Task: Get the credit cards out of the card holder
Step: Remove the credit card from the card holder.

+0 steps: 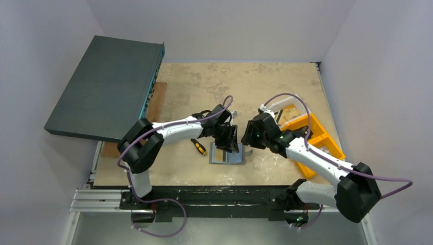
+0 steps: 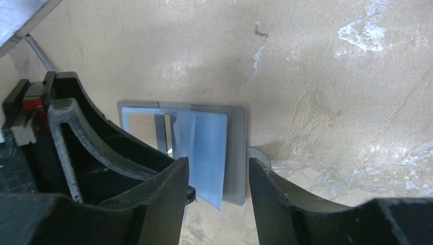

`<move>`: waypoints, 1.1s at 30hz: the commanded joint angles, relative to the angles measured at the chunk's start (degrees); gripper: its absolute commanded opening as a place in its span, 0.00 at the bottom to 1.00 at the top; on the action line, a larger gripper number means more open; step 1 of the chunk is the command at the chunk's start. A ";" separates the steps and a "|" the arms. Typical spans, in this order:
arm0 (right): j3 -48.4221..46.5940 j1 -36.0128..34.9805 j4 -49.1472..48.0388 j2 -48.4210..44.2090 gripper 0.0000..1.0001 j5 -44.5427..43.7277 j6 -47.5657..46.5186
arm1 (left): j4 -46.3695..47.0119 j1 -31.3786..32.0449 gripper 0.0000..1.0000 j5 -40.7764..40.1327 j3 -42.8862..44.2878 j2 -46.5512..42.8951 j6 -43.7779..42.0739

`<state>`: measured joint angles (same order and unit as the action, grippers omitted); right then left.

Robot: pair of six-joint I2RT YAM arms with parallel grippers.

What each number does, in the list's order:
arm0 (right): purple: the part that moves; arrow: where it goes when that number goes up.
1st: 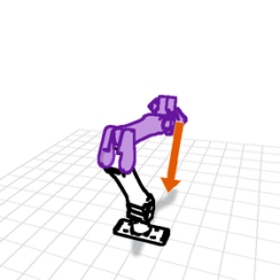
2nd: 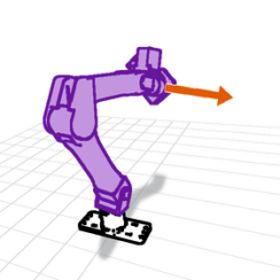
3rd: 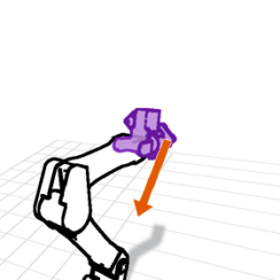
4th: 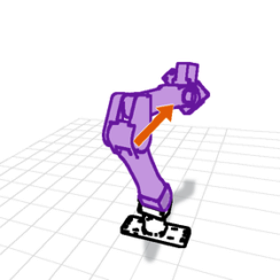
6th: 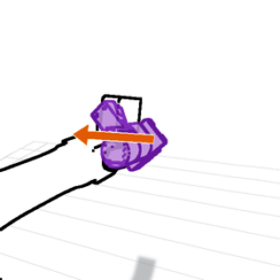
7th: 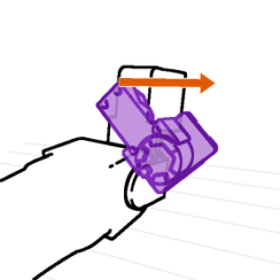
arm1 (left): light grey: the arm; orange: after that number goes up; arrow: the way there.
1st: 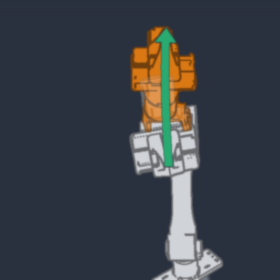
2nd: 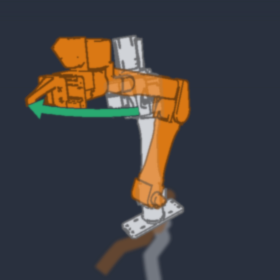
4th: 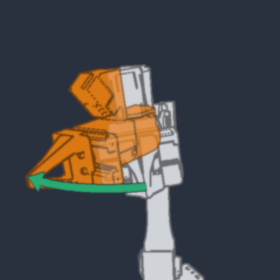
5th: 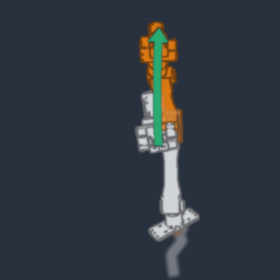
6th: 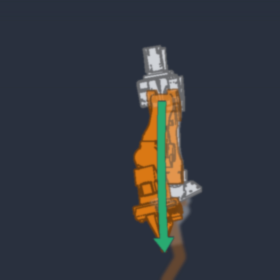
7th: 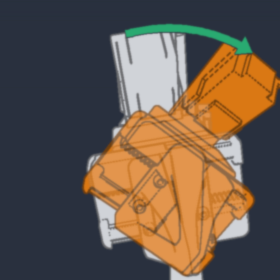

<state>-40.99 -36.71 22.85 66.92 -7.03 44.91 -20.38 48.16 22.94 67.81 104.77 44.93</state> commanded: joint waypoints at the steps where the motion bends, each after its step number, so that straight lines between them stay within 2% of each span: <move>1: 0.36 0.45 1.23 -1.93 0.47 -2.15 -0.43 | 2.83 0.45 0.42 3.16 2.93 2.65 1.59; 6: 0.56 0.52 2.56 -3.10 0.47 -2.93 -0.18 | 3.84 0.62 0.46 4.46 4.69 6.03 2.69; 12: 0.63 0.50 2.75 -3.79 0.47 -2.01 0.11 | 3.07 0.62 0.45 4.68 5.74 8.23 3.37; 23: -1.91 0.42 2.64 -4.23 0.46 0.28 -1.43 | -4.47 -0.33 0.35 -2.32 6.17 0.30 -0.28; 33: -3.92 -2.34 -2.00 -0.70 0.45 5.85 -0.94 | -10.59 -4.14 0.32 -9.93 -0.06 -8.68 -3.03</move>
<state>-41.52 -37.19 24.91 64.16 -4.45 44.36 -27.03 45.67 18.11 70.59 100.79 44.18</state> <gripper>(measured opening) 0.455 0.328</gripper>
